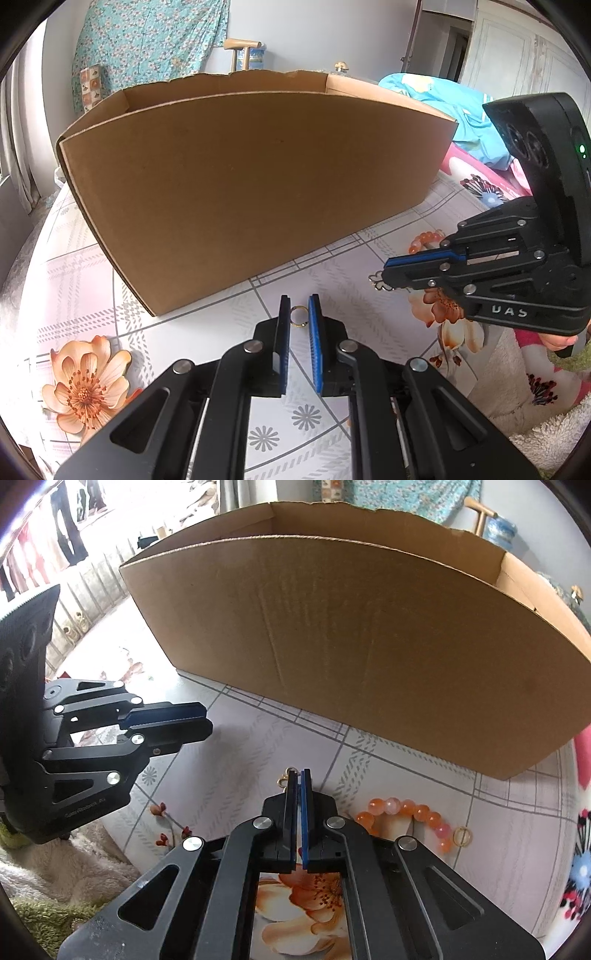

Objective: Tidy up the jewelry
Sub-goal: 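Close the right gripper on the tiny gold butterfly charm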

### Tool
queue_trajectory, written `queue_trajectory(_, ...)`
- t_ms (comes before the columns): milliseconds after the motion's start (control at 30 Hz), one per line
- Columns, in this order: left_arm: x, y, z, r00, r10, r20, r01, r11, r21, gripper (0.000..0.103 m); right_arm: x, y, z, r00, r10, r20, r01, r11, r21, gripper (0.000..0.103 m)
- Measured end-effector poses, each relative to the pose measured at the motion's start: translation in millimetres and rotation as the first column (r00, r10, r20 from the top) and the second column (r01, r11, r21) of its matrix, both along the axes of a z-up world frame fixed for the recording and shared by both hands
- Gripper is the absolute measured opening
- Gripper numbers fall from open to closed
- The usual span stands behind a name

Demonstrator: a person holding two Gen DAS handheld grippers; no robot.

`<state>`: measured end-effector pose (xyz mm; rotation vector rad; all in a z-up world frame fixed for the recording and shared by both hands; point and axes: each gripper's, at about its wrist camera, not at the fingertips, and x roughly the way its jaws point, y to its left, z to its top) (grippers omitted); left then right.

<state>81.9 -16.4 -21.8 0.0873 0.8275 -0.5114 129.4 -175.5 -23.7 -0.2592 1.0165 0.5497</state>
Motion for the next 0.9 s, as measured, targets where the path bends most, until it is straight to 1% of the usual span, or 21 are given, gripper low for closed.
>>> queue_trajectory(100,0,2,0,1.000,0.002,0.000,-0.002,1.000,-0.004,0.009,0,-3,3,1.000,-0.023,-0.009,0.024,1.000,0.015,0.007)
queue_trajectory(133,0,2,1,1.000,0.003,0.001,-0.003,1.000,-0.005,0.009,0,-4,4,0.999,-0.033,-0.014,0.033,0.999,0.022,0.019)
queue_trajectory(167,0,2,1,1.000,0.004,0.001,-0.004,1.000,-0.008,0.009,-1,-4,5,0.999,-0.043,-0.015,0.044,0.999,0.028,0.027)
queue_trajectory(233,-1,2,1,1.000,0.005,0.001,-0.005,1.000,-0.013,0.009,-3,-2,4,0.998,-0.058,-0.014,0.058,0.998,0.040,0.030)
queue_trajectory(300,-1,2,1,1.000,0.005,-0.001,-0.005,1.000,-0.014,0.009,-5,3,2,0.998,-0.067,-0.012,0.068,0.997,0.034,0.031)
queue_trajectory(367,-1,3,1,1.000,0.005,-0.002,-0.005,1.000,-0.016,0.009,-5,8,-5,0.997,-0.080,-0.002,0.080,0.997,0.008,0.031)
queue_trajectory(433,-1,3,1,1.000,0.005,-0.001,-0.005,1.000,-0.017,0.009,-7,15,-7,0.995,-0.089,0.040,0.090,0.996,-0.019,0.031)
queue_trajectory(467,-1,4,1,1.000,0.005,-0.002,-0.005,1.000,-0.017,0.009,-8,18,-7,0.995,-0.089,0.053,0.091,0.995,-0.034,0.029)
queue_trajectory(500,0,4,1,1.000,0.006,-0.003,-0.006,1.000,-0.019,0.009,-10,22,-8,0.993,-0.091,0.069,0.094,0.994,-0.049,0.024)
queue_trajectory(533,-1,4,1,1.000,0.007,-0.002,-0.008,1.000,-0.020,0.009,-10,23,-7,0.993,-0.091,0.069,0.094,0.995,-0.045,0.021)
queue_trajectory(567,-1,4,1,1.000,0.009,-0.002,-0.009,1.000,-0.021,0.009,-10,23,-7,0.993,-0.100,0.068,0.103,0.994,-0.044,0.013)
queue_trajectory(767,-1,3,0,1.000,0.012,0.000,-0.012,1.000,-0.024,0.009,-12,24,-5,0.988,-0.139,0.061,0.140,0.990,-0.020,0.012)
queue_trajectory(900,-2,2,0,1.000,0.015,0.003,-0.015,1.000,-0.028,0.009,-8,13,-3,0.987,-0.152,0.048,0.152,0.988,0.000,0.011)
